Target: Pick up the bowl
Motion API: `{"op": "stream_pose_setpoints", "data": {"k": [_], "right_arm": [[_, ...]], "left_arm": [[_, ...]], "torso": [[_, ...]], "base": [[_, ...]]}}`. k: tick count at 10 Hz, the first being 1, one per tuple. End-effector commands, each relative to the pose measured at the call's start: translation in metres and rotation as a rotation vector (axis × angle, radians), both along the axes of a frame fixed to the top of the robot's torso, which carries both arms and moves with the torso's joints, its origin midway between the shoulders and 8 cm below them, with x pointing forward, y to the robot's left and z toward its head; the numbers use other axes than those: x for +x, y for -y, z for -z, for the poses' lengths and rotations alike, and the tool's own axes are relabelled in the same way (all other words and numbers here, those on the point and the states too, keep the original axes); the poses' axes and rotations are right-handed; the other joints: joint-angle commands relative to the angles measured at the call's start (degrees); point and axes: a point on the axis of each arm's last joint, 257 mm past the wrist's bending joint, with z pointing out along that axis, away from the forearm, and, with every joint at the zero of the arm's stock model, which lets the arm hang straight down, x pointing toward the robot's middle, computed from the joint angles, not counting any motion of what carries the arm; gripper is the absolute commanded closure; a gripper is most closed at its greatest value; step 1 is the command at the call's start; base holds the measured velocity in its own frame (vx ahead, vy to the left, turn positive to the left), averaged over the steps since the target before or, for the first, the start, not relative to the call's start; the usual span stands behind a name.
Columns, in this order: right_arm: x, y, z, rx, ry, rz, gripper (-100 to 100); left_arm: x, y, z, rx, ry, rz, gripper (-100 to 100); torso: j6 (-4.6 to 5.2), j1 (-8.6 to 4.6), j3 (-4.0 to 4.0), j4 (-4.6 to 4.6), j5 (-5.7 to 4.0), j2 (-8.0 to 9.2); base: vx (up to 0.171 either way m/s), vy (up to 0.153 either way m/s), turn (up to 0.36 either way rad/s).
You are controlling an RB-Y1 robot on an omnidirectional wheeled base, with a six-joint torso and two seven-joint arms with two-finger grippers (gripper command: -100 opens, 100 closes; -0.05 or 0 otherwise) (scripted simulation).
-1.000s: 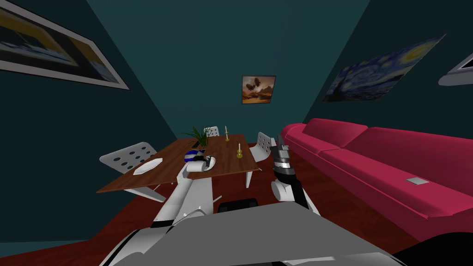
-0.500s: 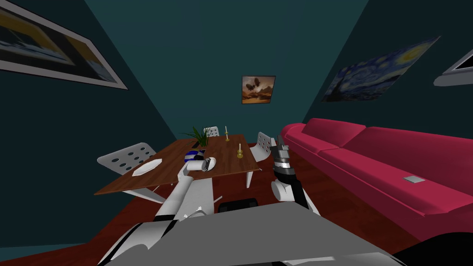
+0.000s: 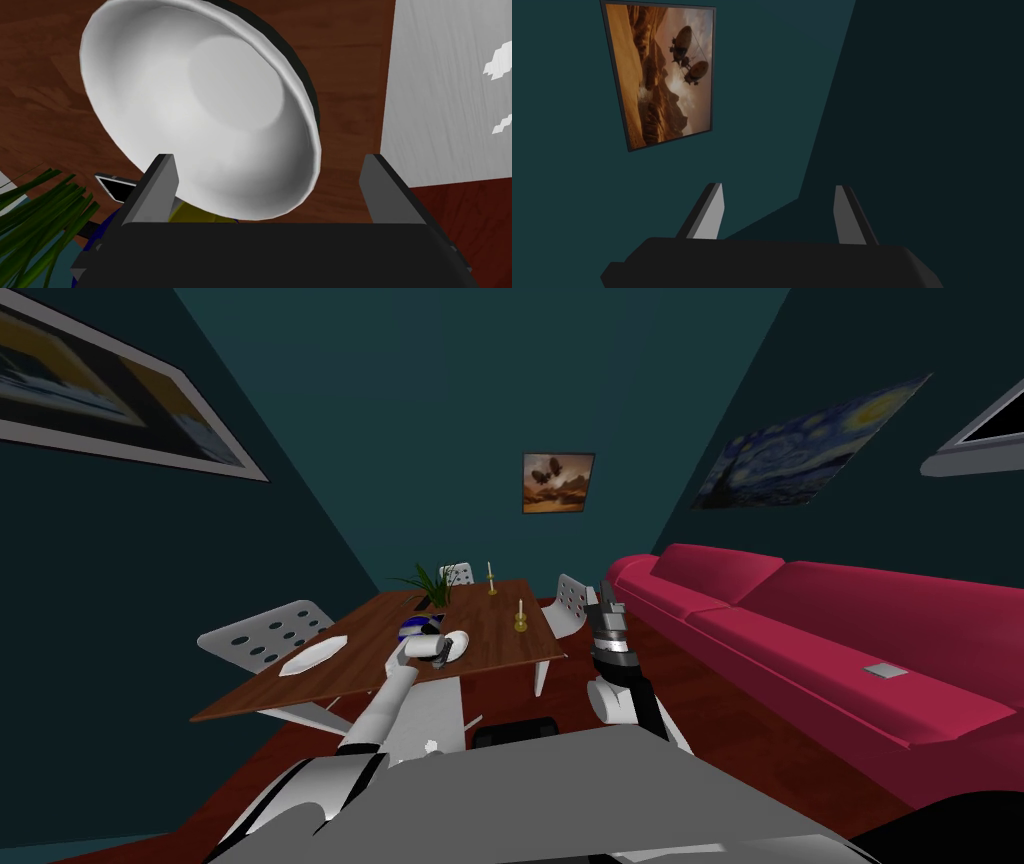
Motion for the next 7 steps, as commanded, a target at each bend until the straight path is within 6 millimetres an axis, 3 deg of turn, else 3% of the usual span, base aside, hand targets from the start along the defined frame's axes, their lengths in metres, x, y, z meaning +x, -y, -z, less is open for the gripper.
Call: {"op": "stream_pose_setpoints", "data": {"k": [1, 3, 4, 5, 6, 7], "right_arm": [[0.0, 0.0, 0.0, 0.0, 0.0, 0.0, 0], [0.0, 0.0, 0.0, 0.0, 0.0, 0.0, 0], [0.0, 0.0, 0.0, 0.0, 0.0, 0.0, 0], [0.0, 0.0, 0.0, 0.0, 0.0, 0.0, 0], [0.0, 0.0, 0.0, 0.0, 0.0, 0.0, 0], [0.0, 0.0, 0.0, 0.0, 0.0, 0.0, 0]], "left_arm": [[-0.011, -0.006, 0.008, 0.005, -0.047, -0.008, -100], [-0.028, -0.012, 0.022, 0.008, -0.102, -0.019, -100], [-0.025, -0.01, 0.019, 0.007, -0.089, -0.017, -100], [-0.026, -0.011, 0.02, 0.007, -0.092, -0.017, 0], [-0.028, -0.011, 0.029, 0.007, -0.091, -0.02, -100], [-0.03, -0.01, 0.034, 0.007, -0.091, -0.022, -100]], "torso": [[0.0, 0.0, 0.0, 0.0, 0.0, 0.0], [0.0, -0.04, -0.01, 0.0, -0.01, -0.02], [0.0, -0.05, -0.01, 0.0, -0.01, -0.01], [0.0, -0.1, 0.03, 0.01, -0.02, 0.05], [0.0, -0.13, 0.05, 0.02, -0.03, 0.09], [0.01, -0.11, 0.04, 0.02, -0.02, 0.06]], "base": [[0.031, 0.031, -0.025], [0.036, 0.024, -0.026], [0.011, 0.011, -0.002], [0.0, 0.0, 0.0], [0.018, 0.013, -0.024], [0.034, 0.018, -0.025]]}}
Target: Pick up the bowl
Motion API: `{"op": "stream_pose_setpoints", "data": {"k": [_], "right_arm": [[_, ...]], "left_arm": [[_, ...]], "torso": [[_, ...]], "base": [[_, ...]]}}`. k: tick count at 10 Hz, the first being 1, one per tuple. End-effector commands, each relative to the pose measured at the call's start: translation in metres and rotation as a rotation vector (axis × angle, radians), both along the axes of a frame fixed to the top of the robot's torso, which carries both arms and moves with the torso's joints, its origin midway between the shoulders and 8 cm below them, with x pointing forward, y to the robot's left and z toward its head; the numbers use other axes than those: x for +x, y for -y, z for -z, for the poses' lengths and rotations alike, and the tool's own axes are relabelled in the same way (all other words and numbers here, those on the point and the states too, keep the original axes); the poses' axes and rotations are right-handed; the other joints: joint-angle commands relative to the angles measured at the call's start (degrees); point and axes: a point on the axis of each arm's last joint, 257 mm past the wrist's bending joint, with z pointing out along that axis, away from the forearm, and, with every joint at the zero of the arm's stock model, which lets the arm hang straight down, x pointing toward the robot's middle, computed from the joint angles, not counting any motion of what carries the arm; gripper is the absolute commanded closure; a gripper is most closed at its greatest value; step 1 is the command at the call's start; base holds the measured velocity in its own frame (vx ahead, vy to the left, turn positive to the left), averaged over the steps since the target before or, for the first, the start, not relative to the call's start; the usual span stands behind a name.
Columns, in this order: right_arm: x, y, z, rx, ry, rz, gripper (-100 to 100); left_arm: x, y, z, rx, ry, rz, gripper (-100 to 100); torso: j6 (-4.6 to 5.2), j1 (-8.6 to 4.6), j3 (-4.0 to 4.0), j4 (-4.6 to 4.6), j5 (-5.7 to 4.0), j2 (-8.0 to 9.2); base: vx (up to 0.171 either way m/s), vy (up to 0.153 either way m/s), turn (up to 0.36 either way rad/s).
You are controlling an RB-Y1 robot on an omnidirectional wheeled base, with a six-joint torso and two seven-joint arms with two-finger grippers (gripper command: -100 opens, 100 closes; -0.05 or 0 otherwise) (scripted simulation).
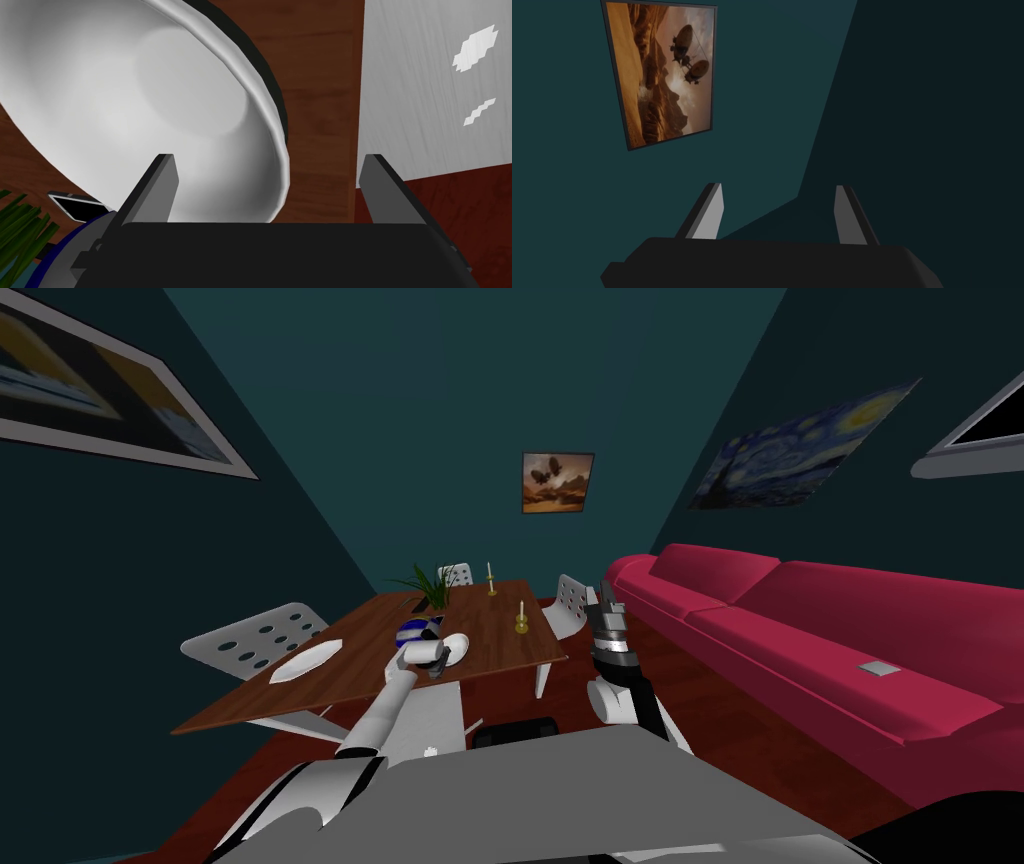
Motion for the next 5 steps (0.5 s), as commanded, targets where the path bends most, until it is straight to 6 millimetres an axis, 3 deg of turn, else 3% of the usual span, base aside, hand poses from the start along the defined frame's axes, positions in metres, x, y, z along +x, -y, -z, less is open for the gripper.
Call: {"op": "stream_pose_setpoints", "data": {"k": [1, 3, 4, 5], "right_arm": [[0.0, 0.0, 0.0, 0.0, 0.0, 0.0, 0], [0.0, 0.0, 0.0, 0.0, 0.0, 0.0, 0], [0.0, 0.0, 0.0, 0.0, 0.0, 0.0, 0], [0.0, 0.0, 0.0, 0.0, 0.0, 0.0, 0]], "left_arm": [[-0.0017, 0.0006, 0.0086, 0.0, 0.003, -0.002, -100], [-0.0025, -0.0001, 0.0104, 0.0, 0.001, -0.003, -100], [-0.0023, -0.0001, 0.0107, 0.001, 0.003, -0.003, 100], [-0.0023, -0.0001, 0.0107, 0.001, 0.003, -0.003, 100]], "torso": [[0.0, 0.0, 0.0, 0.0, 0.0, 0.0], [0.0, 0.01, -0.01, -0.01, 0.0, -0.02], [0.0, -0.03, 0.02, 0.01, -0.01, 0.04], [0.0, -0.05, 0.04, 0.02, -0.01, 0.08]], "base": [[0.036, 0.017, -0.021], [0.022, 0.014, -0.01], [0.0, 0.0, 0.0], [0.0, 0.0, 0.0]]}}
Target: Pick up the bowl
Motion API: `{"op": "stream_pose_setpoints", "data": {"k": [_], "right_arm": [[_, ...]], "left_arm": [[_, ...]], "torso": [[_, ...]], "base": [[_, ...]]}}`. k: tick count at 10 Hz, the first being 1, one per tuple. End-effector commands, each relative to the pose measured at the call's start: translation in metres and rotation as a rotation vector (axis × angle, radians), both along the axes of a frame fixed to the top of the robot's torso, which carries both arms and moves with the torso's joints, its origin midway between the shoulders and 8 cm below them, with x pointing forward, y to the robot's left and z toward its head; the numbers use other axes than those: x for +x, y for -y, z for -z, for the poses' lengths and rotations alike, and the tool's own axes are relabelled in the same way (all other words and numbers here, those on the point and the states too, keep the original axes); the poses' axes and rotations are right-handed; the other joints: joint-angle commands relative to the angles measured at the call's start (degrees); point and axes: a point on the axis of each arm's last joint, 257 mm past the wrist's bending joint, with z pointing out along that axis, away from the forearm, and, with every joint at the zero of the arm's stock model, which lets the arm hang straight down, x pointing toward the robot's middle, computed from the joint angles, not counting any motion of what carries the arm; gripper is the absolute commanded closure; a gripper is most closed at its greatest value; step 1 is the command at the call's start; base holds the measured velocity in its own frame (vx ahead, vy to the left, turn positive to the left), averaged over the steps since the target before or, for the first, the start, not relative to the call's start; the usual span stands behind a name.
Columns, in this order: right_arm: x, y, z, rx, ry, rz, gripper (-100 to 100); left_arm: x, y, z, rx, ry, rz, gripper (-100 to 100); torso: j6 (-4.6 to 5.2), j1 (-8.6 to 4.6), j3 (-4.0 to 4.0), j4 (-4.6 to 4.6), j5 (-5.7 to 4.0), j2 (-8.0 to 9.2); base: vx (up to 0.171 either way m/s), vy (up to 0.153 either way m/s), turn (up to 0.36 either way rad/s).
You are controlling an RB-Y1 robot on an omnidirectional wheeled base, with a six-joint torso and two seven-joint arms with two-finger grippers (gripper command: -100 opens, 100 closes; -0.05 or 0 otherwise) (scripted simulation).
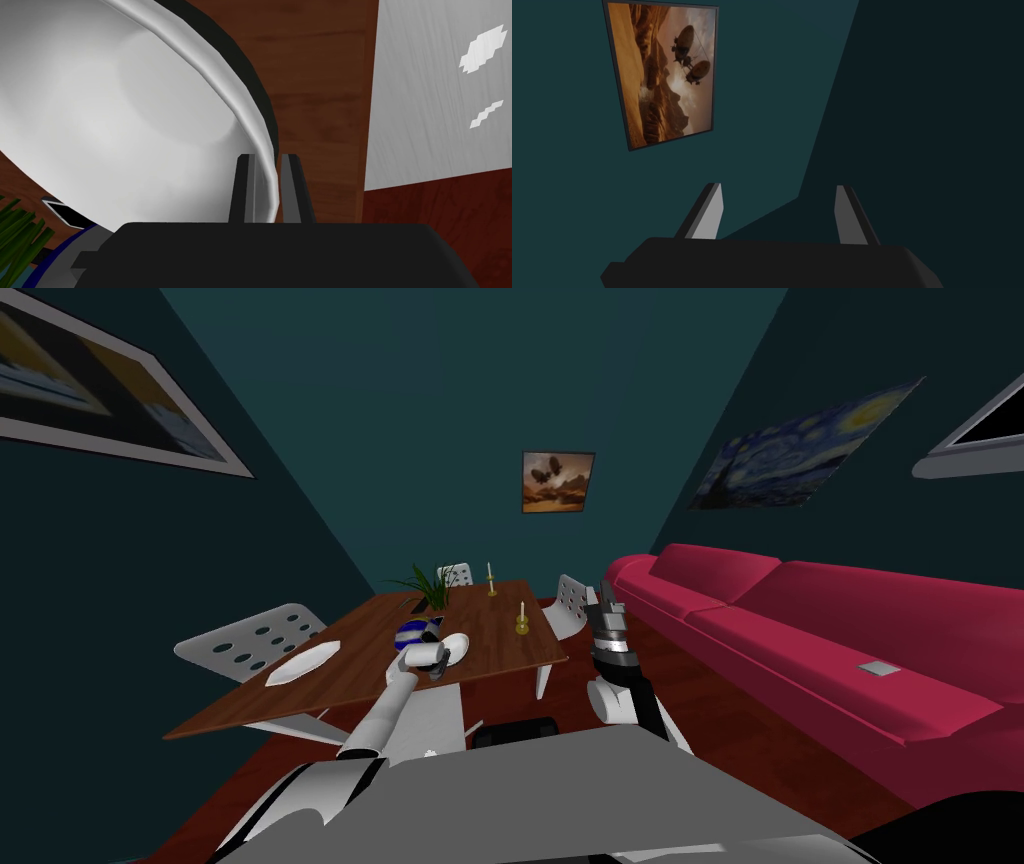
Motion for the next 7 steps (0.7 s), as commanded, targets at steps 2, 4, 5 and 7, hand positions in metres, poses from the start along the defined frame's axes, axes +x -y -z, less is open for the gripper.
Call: {"op": "stream_pose_setpoints", "data": {"k": [2, 4, 5, 7], "right_arm": [[0.0, 0.0, 0.0, 0.0, 0.0, 0.0, 0], [0.0, 0.0, 0.0, 0.0, 0.0, 0.0, 0], [0.0, 0.0, 0.0, 0.0, 0.0, 0.0, 0], [0.0, 0.0, 0.0, 0.0, 0.0, 0.0, 0]], "left_arm": [[0.001, 0.0, 0.0, 0.0, 0.002, 0.001, 100], [0.0, 0.0, 0.0, 0.0, 0.001, 0.001, 0], [0.004, 0.001, -0.01, 0.0, 0.002, 0.003, 100], [0.007, 0.0, -0.021, 0.0, 0.001, 0.008, 100]], "torso": [[-0.03, 0.0, 0.0, -0.02, 0.0, 0.01], [-0.03, -0.01, 0.01, 0.0, -0.01, 0.02], [-0.03, -0.01, 0.02, 0.01, -0.01, 0.03], [-0.05, -0.12, 0.13, 0.06, -0.06, 0.21]], "base": [[0.0, 0.0, 0.0], [0.0, 0.0, 0.0], [-0.024, -0.012, 0.024], [-0.042, -0.025, 0.03]]}}
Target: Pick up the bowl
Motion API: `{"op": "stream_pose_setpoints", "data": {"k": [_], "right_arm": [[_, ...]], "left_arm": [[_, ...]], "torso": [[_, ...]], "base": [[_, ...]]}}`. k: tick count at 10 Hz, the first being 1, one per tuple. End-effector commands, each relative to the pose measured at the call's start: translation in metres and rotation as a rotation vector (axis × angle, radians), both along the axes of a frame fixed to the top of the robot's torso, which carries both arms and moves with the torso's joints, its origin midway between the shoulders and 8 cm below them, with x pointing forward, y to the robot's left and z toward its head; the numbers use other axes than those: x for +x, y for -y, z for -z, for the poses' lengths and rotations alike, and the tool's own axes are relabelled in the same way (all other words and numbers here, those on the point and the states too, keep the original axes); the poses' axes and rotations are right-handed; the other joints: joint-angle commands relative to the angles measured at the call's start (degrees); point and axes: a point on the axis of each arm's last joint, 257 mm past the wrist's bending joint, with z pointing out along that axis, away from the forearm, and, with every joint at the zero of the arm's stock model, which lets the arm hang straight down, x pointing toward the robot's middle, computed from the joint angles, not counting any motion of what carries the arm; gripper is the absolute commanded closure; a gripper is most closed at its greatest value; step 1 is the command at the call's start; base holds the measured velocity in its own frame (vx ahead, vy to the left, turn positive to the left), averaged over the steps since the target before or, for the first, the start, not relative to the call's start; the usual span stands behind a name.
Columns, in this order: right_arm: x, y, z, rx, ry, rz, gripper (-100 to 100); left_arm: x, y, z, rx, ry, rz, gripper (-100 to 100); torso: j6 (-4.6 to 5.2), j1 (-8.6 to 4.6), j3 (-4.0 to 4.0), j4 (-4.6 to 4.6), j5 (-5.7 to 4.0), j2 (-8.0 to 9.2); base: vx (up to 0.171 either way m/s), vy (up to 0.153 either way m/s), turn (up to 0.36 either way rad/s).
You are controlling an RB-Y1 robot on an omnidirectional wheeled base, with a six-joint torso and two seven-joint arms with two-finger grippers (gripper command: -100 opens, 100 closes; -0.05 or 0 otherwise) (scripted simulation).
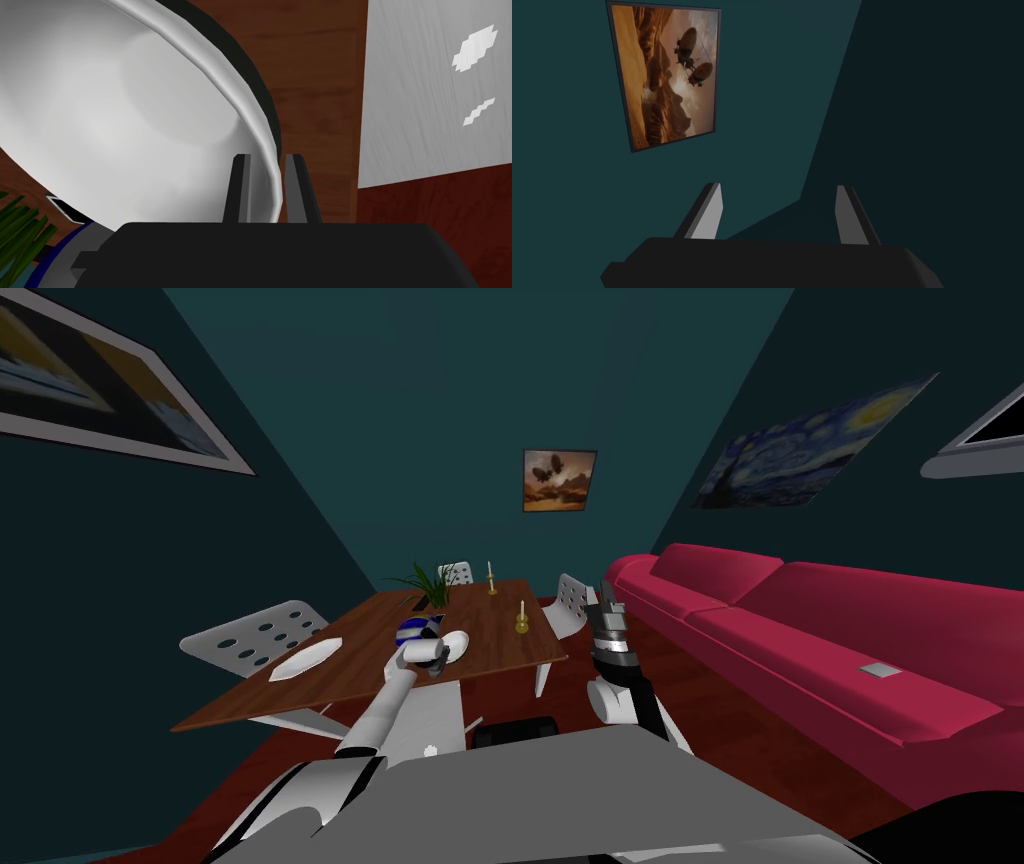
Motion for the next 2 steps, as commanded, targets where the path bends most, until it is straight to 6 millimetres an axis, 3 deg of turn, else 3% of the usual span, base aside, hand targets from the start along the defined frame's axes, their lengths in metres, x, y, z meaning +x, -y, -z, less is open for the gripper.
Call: {"op": "stream_pose_setpoints", "data": {"k": [1, 2], "right_arm": [[0.0, 0.0, 0.0, 0.0, 0.0, 0.0, 0], [0.0, 0.0, 0.0, 0.0, 0.0, 0.0, 0]], "left_arm": [[0.0, 0.0, 0.0, 0.0, 0.0, 0.0, 100], [-0.0005, 0.0, -0.0005, 0.0, -0.003, 0.0, 0]], "torso": [[0.0, 0.0, 0.0, 0.0, 0.0, 0.0], [0.01, 0.04, -0.03, -0.01, 0.01, -0.06]], "base": [[-0.017, -0.011, 0.008], [0.0, 0.0, 0.0]]}}
